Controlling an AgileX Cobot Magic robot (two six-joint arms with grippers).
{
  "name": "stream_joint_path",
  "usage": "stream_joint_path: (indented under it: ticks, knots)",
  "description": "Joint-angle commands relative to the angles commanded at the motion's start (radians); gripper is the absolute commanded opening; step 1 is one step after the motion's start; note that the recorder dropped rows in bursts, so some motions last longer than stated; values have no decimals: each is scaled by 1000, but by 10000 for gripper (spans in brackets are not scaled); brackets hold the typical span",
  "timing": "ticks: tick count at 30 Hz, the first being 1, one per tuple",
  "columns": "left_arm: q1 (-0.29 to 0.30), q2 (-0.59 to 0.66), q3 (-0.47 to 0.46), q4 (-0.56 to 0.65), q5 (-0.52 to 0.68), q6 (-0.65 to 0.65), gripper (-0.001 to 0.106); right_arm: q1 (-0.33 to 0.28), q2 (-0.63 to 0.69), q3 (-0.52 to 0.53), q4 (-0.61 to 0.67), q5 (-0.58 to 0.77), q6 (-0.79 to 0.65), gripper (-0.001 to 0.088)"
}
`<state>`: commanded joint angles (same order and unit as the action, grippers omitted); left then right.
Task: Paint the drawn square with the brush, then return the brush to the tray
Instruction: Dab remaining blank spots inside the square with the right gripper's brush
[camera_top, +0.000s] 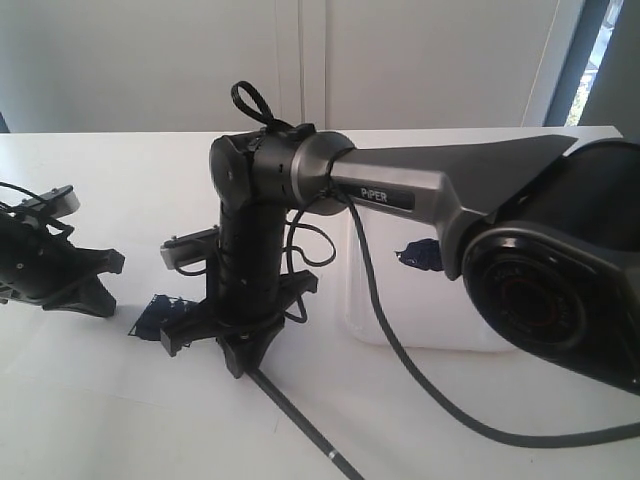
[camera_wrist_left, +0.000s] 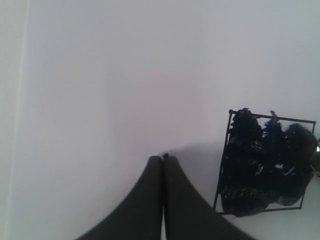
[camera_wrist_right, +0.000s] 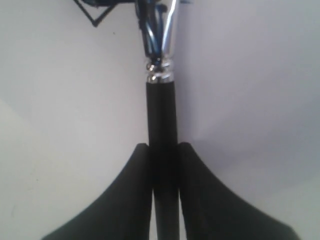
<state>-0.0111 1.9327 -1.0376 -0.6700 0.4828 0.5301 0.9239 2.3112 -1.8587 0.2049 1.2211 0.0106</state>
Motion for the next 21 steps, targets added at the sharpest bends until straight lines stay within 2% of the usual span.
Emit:
stream_joint_path:
  ticks: [21]
  knots:
    - [0,0,0,0,3,-2,0,0,-17,-6,-16,0,15,0]
